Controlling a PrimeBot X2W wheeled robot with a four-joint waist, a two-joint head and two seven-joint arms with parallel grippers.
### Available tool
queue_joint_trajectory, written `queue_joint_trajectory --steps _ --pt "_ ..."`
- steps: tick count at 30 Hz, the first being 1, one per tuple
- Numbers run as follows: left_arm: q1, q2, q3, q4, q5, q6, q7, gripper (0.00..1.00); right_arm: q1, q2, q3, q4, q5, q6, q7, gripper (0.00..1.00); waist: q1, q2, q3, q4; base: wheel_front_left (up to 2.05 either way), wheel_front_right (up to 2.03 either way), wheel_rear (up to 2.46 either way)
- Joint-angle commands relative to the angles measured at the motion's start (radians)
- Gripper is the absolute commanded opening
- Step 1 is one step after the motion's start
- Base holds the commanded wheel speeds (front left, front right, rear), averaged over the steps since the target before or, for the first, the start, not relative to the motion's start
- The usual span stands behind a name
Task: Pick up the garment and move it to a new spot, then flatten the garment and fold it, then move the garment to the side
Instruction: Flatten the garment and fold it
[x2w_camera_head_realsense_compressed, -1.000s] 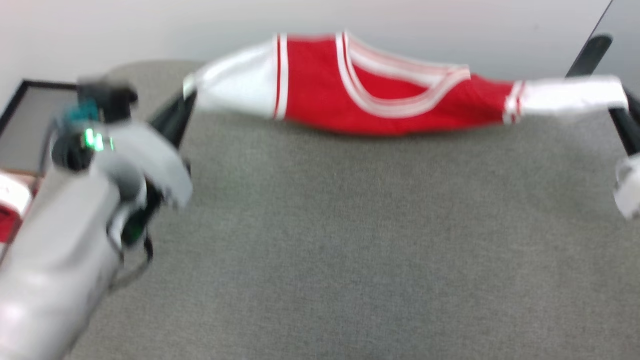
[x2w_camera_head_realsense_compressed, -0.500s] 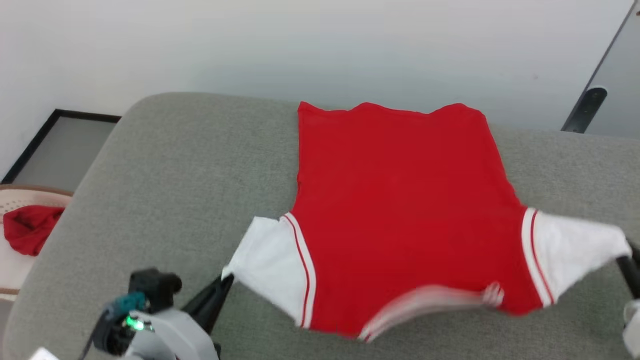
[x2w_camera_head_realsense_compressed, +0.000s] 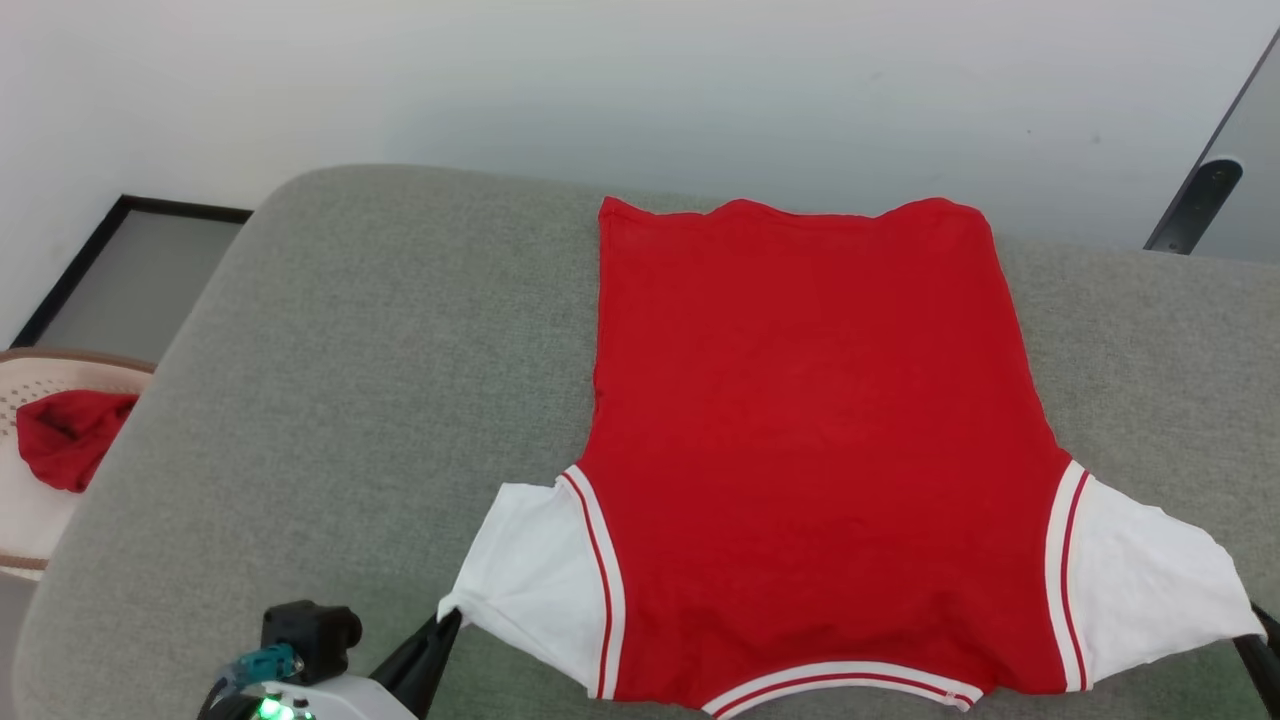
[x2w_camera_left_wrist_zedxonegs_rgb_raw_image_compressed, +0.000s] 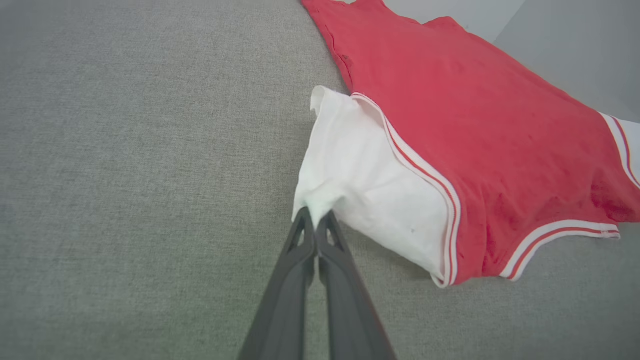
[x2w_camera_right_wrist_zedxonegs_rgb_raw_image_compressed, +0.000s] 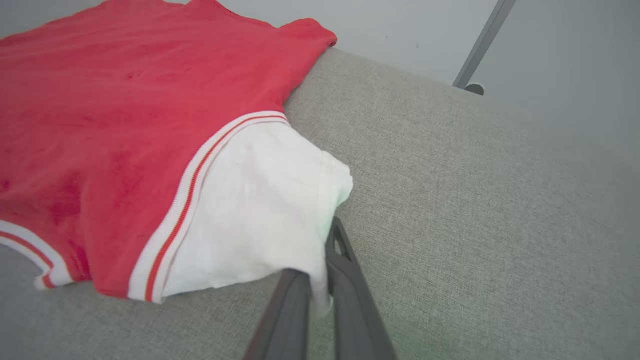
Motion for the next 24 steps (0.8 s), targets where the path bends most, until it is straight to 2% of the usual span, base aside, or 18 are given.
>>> queue_joint_trajectory --steps 1,8,9,11,12,20,24 --pt "0.004 -0.003 0.004 0.003 -0.007 -0.003 -0.002 0.0 0.008 0.004 -0.005 -0.008 -0.003 -0.001 0.007 0.0 0.0 0.0 0.003 0.0 0.0 0.0 0.0" --pt "-0.023 -0.012 0.007 0.033 0.001 -0.028 -0.008 0.0 0.032 0.005 -0.027 -0.064 0.02 -0.001 0.122 0.0 0.0 0.0 0.024 0.0 0.0 0.0 0.0" --pt "-0.028 -0.015 0.01 0.036 0.001 -0.028 -0.01 0.0 0.03 0.006 -0.025 -0.07 0.023 -0.001 0.142 0.03 0.0 0.0 0.027 -0.001 0.0 0.0 0.0" --pt "-0.034 -0.021 0.021 0.04 0.001 -0.025 -0.017 0.0 0.033 0.006 -0.015 -0.086 0.031 -0.001 0.189 0.8 0.0 0.0 0.033 -0.001 0.0 0.0 0.0" --pt "-0.036 -0.023 0.024 0.042 0.004 -0.023 -0.021 0.0 0.031 0.0 -0.01 -0.1 0.03 -0.001 0.203 1.0 0.0 0.0 0.038 -0.002 0.0 0.0 0.0" --pt "-0.044 -0.049 0.065 0.045 0.012 -0.023 -0.041 0.0 0.0 -0.013 -0.019 -0.187 0.075 -0.001 0.311 1.0 0.0 0.0 0.077 -0.016 0.0 0.0 0.0" --pt "-0.047 -0.06 0.084 0.045 0.025 -0.026 -0.046 0.0 0.002 -0.019 -0.047 -0.278 0.103 -0.001 0.336 1.0 0.0 0.0 0.096 -0.023 0.0 0.0 0.0"
